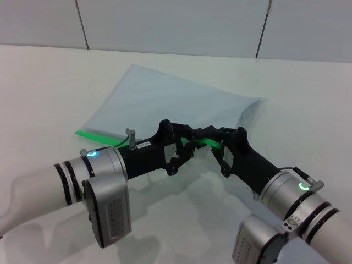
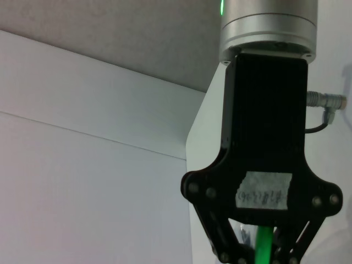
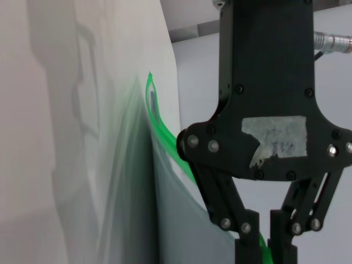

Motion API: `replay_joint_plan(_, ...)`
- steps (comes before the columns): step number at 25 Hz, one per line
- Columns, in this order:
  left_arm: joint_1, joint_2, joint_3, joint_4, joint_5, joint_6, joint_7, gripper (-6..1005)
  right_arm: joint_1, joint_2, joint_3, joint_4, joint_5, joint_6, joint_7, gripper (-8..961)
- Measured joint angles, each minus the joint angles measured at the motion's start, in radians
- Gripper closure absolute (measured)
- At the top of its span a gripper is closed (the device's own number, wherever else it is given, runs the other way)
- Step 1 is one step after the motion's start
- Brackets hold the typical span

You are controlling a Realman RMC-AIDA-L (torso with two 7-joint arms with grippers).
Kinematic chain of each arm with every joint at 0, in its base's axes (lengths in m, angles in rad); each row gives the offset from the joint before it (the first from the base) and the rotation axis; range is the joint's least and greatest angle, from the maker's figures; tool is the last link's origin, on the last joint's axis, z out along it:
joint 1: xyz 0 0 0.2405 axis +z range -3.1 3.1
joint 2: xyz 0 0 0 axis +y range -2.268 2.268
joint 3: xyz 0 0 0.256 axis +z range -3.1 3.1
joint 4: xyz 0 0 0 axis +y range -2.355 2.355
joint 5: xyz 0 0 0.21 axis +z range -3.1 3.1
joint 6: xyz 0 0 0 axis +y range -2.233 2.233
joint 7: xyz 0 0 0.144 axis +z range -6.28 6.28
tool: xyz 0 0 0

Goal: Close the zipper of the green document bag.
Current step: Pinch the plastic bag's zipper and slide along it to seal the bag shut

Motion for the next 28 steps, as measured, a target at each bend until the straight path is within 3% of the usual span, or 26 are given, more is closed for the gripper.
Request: replay_joint_plan(28,-0.001,-0.001,0.001,0.0,0.0,-0.022,0.0,917,0.0,0.0,0.0,-0.003,0.0,0.005,-0.018,788)
